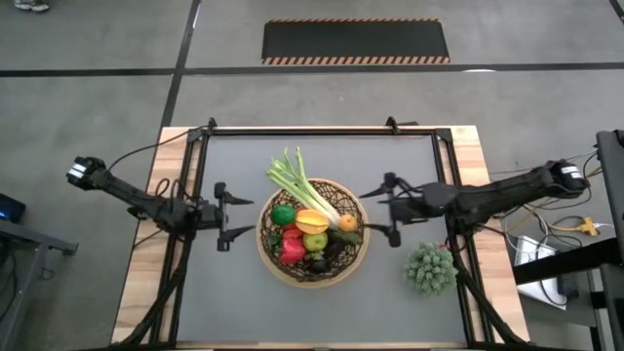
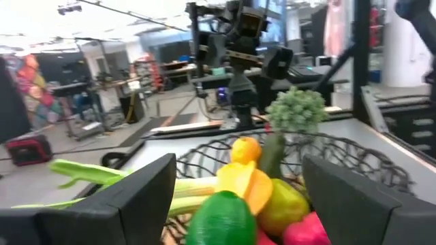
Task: Build produce basket
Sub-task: Return to Home Position
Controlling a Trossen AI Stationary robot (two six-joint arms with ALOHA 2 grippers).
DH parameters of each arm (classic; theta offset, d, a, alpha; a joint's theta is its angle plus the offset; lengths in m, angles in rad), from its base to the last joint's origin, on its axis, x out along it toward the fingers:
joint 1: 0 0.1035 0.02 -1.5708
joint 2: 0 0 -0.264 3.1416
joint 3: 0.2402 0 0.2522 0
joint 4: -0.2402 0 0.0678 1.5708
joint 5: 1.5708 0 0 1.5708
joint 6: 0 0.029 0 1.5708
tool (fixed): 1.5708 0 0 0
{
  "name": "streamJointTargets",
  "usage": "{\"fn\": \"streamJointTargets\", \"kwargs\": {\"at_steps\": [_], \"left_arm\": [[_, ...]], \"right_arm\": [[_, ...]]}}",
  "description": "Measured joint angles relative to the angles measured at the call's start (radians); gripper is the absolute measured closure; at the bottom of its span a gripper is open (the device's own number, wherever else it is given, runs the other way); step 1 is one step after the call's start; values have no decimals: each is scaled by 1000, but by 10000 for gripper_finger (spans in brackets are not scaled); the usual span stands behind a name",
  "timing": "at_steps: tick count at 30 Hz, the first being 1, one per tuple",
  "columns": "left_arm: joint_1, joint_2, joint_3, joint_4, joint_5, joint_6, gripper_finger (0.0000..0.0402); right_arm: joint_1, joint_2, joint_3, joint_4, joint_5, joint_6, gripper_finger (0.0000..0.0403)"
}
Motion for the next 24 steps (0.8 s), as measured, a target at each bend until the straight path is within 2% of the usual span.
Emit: {"fn": "streamJointTargets", "kwargs": {"at_steps": [7,11,19,24], "left_arm": [[96,-33,-7,-1,7,47,105],[152,-36,-9,-2,21,53,105],[264,-25,-31,2,56,48,105],[286,-22,-78,54,59,46,105]], "right_arm": [[0,-266,-134,11,22,-8,74],[-5,-401,-204,10,93,-31,74],[-75,-594,-336,91,102,-91,74],[-115,-692,-405,154,96,-101,74]]}}
